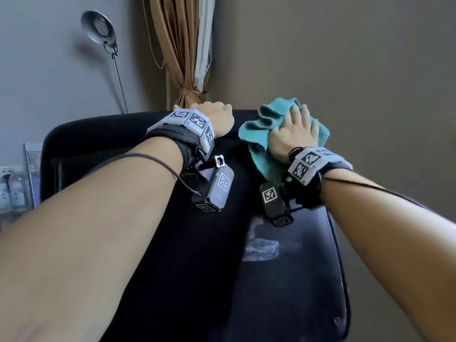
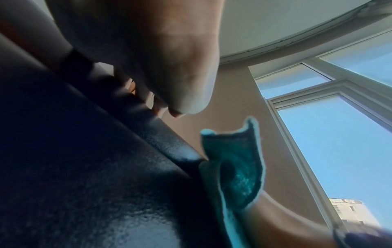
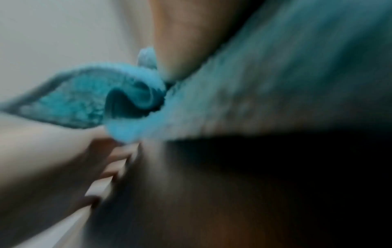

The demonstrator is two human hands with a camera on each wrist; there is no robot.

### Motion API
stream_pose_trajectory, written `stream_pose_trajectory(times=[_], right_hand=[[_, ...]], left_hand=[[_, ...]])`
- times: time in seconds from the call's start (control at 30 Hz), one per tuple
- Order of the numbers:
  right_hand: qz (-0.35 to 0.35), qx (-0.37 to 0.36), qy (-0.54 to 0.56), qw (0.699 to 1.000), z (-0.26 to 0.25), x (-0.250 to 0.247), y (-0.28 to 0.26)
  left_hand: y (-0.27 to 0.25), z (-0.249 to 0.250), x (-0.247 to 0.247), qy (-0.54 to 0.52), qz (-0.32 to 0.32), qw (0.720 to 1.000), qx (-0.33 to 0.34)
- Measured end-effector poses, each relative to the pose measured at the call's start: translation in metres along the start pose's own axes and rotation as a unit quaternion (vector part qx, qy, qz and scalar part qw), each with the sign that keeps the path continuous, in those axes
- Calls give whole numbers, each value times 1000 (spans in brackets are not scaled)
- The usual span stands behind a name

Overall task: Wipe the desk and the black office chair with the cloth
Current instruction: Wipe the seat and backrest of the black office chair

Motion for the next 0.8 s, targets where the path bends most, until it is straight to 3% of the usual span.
stream_pose_trajectory(times=[0.1,0.2,0.3,0.4,0.47,0.53,0.67,0.73,0.8], right_hand=[[-33,1,4,999,8,1,20],[-26,34,24,999,10,2,6],[11,107,82,991,11,8,-39],[59,122,150,980,12,9,-65],[24,85,104,991,14,7,-45],[-47,45,126,990,11,5,-24],[41,68,5,997,4,10,-38],[33,7,-3,999,-2,28,-61],[53,-8,71,996,4,36,-75]], left_hand=[[8,-7,5,-6,-3,1000,-2],[13,-10,11,-14,9,1000,3],[12,-10,14,-10,12,1000,-3],[15,-13,12,-8,14,1000,-8],[16,-11,11,-6,15,1000,-4],[15,-10,11,-10,13,1000,-2],[14,-13,13,-9,18,1000,-9],[16,-12,15,-6,16,1000,-11],[17,-9,16,-4,14,1000,-11]])
Point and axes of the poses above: each hand's wrist, its own y-axis towards the middle knuckle, its own x-axis out of the palm, z = x × y, the point moved 3 cm from there along y, towards the middle knuckle, and after that the axes turned 15 degrees about -y, right-handed, at the moved point
